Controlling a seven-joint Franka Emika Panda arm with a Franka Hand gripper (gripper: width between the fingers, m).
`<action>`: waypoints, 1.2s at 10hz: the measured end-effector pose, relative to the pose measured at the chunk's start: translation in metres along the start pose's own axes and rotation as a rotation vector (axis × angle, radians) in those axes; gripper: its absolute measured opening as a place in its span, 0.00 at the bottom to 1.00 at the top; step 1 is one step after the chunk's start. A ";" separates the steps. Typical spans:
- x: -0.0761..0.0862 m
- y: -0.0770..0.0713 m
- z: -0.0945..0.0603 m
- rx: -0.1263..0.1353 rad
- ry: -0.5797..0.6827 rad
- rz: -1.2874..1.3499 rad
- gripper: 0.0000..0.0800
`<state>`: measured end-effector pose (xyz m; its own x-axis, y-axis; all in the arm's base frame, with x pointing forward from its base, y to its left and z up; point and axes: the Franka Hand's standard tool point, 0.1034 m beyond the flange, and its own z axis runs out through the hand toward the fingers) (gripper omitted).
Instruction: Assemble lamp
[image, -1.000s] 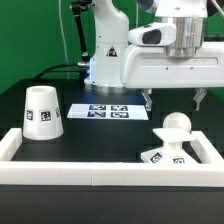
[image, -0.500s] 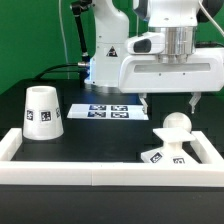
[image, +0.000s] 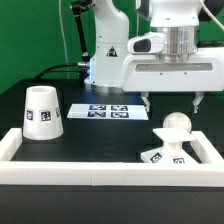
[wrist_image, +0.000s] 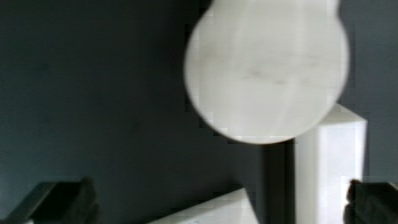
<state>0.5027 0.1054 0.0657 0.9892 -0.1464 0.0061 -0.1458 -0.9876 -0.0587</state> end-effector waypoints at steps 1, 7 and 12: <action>-0.002 0.000 0.002 0.003 -0.012 0.011 0.87; -0.009 -0.006 -0.001 -0.032 -0.267 -0.011 0.87; -0.013 -0.001 -0.001 -0.057 -0.581 0.012 0.87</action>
Offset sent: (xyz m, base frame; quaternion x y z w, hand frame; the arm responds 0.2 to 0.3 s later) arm 0.0000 0.0000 0.0000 0.0000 -0.1296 0.0000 0.9916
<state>0.4903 0.1087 0.0663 0.8306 -0.1183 -0.5442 -0.1419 -0.9899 -0.0013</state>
